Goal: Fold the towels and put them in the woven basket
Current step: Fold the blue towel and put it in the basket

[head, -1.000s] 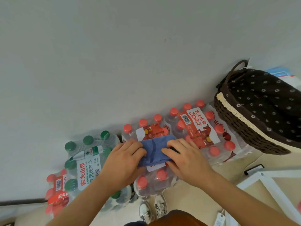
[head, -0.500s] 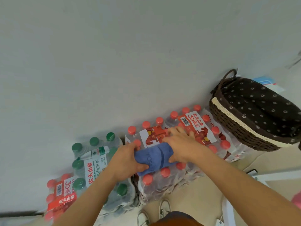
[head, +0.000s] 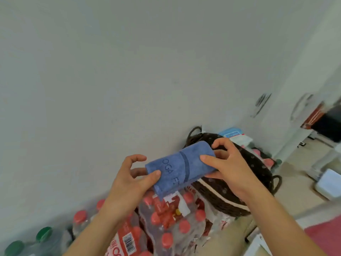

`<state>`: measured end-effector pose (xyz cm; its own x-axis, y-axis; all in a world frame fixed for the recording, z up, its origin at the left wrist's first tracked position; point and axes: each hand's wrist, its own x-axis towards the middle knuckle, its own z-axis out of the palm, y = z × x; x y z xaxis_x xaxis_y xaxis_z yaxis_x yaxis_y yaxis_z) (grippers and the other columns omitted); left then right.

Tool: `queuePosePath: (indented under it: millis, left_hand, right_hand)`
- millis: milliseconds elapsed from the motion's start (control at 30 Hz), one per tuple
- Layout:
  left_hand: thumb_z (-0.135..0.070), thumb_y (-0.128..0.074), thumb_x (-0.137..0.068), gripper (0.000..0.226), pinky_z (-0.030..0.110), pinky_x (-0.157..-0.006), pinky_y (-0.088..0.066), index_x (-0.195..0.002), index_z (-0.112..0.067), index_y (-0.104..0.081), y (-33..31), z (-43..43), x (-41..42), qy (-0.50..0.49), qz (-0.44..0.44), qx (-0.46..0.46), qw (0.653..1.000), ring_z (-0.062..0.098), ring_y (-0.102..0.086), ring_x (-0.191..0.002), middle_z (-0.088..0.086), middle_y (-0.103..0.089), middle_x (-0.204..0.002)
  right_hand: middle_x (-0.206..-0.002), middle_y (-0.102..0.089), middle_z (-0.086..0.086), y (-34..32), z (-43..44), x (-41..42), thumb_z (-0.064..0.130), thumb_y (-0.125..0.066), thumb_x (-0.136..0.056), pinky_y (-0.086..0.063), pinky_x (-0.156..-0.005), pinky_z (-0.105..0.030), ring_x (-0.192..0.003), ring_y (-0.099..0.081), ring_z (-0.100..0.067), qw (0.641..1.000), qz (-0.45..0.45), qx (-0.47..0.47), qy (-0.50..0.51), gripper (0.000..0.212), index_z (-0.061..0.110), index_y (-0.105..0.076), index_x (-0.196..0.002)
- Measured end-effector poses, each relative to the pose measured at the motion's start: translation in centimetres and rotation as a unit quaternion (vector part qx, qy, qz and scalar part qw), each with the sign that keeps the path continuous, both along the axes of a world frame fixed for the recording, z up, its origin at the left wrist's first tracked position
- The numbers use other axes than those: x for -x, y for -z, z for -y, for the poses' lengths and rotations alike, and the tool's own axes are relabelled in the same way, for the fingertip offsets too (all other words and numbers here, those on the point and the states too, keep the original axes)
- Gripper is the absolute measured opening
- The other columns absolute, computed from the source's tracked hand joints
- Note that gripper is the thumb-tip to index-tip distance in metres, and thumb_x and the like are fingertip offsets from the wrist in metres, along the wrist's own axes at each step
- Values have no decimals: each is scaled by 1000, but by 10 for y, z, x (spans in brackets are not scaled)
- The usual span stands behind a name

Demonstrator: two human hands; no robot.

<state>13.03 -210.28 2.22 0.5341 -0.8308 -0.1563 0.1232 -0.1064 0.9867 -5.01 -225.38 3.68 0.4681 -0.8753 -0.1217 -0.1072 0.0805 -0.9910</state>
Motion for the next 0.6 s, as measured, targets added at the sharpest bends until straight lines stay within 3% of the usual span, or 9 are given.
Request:
queuePosePath:
  millis: [133,233,333,400,467,533,600]
  left_hand:
    - [-17,-67,-86,25,46,-66,-59,-97,-29,-48,2,103,46,-2,61,-12,998,32,-70,-71,3,-59,-102]
    - [-23,-64,-84,12,49,-73,-57,-84,-32,-56,21,162,69,9,174,-49,983,24,-65,-79,-12,-60,-93]
    - [-23,-61,-84,12,27,-82,-51,-79,-34,-62,41,190,80,16,247,-99,964,4,-59,-90,-17,-60,-94]
    - [-24,-63,-84,12,11,-76,-41,-84,-35,-60,47,197,84,20,299,-124,946,-2,-55,-93,-20,-55,-100]
    - [-32,-68,-79,21,6,-71,-37,-96,-34,-56,50,201,88,55,335,-165,926,-6,-51,-93,-24,-44,-110]
    - [-38,-72,-72,48,9,-70,-38,-112,-31,-47,55,204,91,101,385,-214,892,-1,-50,-90,-19,-32,-119]
    - [-35,-72,-71,59,16,-68,-38,-119,-28,-39,58,206,94,139,466,-252,837,7,-49,-85,-12,-25,-124]
  right_hand:
    - [-87,-61,-10,15,85,39,14,-71,-83,-58,-59,-30,-77,-62,-16,994,-66,28,81,14,12,-58,-87]
    - [-81,-60,-9,39,144,54,16,-71,-82,-59,-57,-34,-69,-60,-16,985,-143,42,82,16,16,-56,-87]
    - [-67,-53,-3,61,184,49,18,-65,-80,-56,-60,-41,-62,-55,-20,949,-276,152,6,19,25,-48,-85]
    - [-76,-51,-1,72,198,37,16,-59,-82,-48,-66,-39,-72,-53,-22,902,-351,245,-62,12,23,-50,-86]
    - [-92,-48,-3,78,205,24,18,-55,-86,-41,-68,-33,-82,-54,-25,860,-395,300,-117,7,24,-55,-89]
    - [-102,-45,-5,78,209,14,21,-51,-90,-36,-69,-30,-90,-55,-27,837,-418,316,-157,13,24,-60,-100]
    - [-110,-44,-5,80,214,14,24,-49,-91,-36,-73,-28,-96,-55,-26,830,-410,310,-217,22,25,-60,-111]
